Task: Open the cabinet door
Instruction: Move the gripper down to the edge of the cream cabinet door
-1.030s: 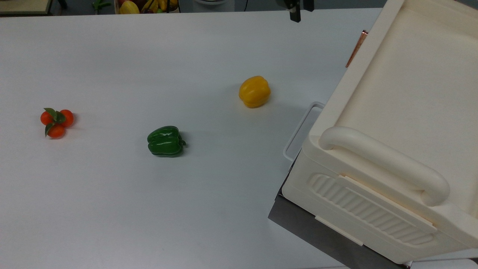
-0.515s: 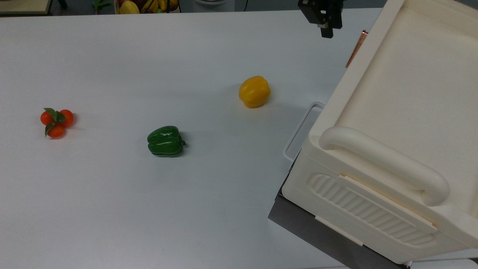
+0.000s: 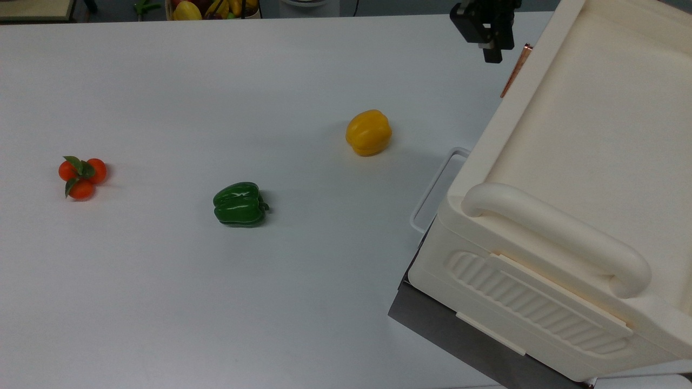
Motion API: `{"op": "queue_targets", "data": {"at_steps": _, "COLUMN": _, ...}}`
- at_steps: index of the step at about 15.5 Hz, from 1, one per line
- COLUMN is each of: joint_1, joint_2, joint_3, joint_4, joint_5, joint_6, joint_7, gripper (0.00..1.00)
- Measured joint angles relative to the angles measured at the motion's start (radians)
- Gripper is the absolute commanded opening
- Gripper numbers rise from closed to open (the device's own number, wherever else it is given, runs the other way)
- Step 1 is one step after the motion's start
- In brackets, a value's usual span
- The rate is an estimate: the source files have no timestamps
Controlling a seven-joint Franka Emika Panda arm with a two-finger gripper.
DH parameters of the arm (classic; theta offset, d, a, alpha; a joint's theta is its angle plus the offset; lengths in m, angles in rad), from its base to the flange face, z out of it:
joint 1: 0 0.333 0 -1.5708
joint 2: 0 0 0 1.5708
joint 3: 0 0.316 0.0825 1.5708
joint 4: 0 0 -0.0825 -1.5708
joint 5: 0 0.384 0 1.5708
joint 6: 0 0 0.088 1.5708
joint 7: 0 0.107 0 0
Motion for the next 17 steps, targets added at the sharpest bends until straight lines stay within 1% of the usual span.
{"op": "queue_targets", "data": {"at_steps": 5, "joint_1": 0.005, "joint_2": 0.017, "joint_3": 0.002, "joint_4": 0.000, "joint_5": 0.000, "joint_6": 0.072, "joint_7": 0.000, "gripper": 0.31}}
{"op": "queue_targets", "data": {"at_steps": 6, "joint_1": 0.005, "joint_2": 0.018, "joint_3": 0.002, "joint_4": 0.000, "joint_5": 0.000, "joint_6": 0.079, "joint_7": -0.001, "gripper": 0.28}}
{"op": "queue_targets", "data": {"at_steps": 7, "joint_1": 0.007, "joint_2": 0.019, "joint_3": 0.002, "joint_4": 0.000, "joint_5": 0.000, "joint_6": 0.081, "joint_7": -0.002, "gripper": 0.23}}
{"op": "queue_targets", "data": {"at_steps": 8, "joint_1": 0.008, "joint_2": 0.019, "joint_3": 0.004, "joint_4": 0.000, "joint_5": 0.000, "joint_6": 0.081, "joint_7": -0.002, "gripper": 0.22}}
{"op": "queue_targets", "data": {"at_steps": 10, "joint_1": 0.011, "joint_2": 0.022, "joint_3": 0.010, "joint_4": 0.000, "joint_5": 0.000, "joint_6": 0.081, "joint_7": -0.003, "gripper": 0.11}}
{"op": "queue_targets", "data": {"at_steps": 11, "joint_1": 0.011, "joint_2": 0.023, "joint_3": 0.013, "joint_4": 0.000, "joint_5": 0.000, "joint_6": 0.081, "joint_7": -0.004, "gripper": 0.02}}
{"op": "queue_targets", "data": {"at_steps": 12, "joint_1": 0.010, "joint_2": 0.023, "joint_3": 0.013, "joint_4": 0.000, "joint_5": -0.002, "joint_6": 0.085, "joint_7": -0.005, "gripper": 0.00}}
{"op": "queue_targets", "data": {"at_steps": 17, "joint_1": 0.009, "joint_2": 0.024, "joint_3": 0.013, "joint_4": 0.000, "joint_5": 0.000, "joint_6": 0.086, "joint_7": -0.005, "gripper": 0.00}}
